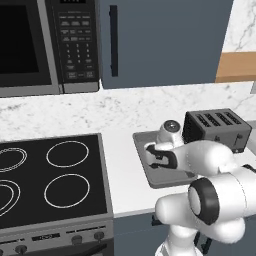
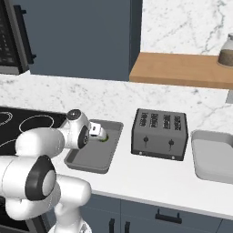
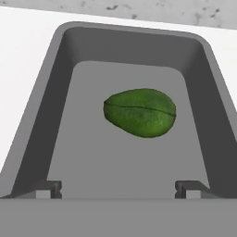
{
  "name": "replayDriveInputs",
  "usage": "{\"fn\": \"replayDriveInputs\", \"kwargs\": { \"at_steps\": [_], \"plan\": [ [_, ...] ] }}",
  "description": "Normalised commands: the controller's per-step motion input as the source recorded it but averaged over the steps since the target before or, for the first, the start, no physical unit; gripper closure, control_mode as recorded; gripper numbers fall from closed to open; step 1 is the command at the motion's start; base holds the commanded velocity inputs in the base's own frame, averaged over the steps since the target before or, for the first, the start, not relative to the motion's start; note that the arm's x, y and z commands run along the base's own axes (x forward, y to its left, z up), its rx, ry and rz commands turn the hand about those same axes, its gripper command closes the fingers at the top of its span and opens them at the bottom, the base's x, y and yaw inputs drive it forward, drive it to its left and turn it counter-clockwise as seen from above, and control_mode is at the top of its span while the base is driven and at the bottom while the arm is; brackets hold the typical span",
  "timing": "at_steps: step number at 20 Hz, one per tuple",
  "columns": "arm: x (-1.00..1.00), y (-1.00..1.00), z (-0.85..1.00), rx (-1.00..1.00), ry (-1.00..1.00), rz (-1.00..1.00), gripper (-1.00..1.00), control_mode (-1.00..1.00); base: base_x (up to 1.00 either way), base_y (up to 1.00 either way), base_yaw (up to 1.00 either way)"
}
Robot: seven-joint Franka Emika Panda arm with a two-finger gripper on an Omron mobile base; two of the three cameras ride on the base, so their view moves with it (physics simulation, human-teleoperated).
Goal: Place one avocado and one chicken drumstick in each tupperware on the nearby counter, to pack two identical lunches.
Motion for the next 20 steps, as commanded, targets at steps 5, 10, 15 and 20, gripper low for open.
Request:
{"fn": "replayDriveInputs", "kwargs": {
  "at_steps": [5, 10, 15, 20],
  "plan": [
    [-0.95, 0.0, 0.92, 0.04, 0.02, 0.0, -1.0, -1.0, 0.0, 0.0, 0.0],
    [-0.83, 0.0, 0.68, 0.02, 0.02, 0.01, -1.0, -1.0, 0.0, 0.0, 0.0],
    [-0.61, 0.0, 0.45, -0.03, 0.15, 0.0, -1.0, -1.0, 0.0, 0.0, 0.0],
    [-0.22, 0.0, 0.66, -0.03, 0.2, 0.0, -1.0, -1.0, 0.0, 0.0, 0.0]
  ]
}}
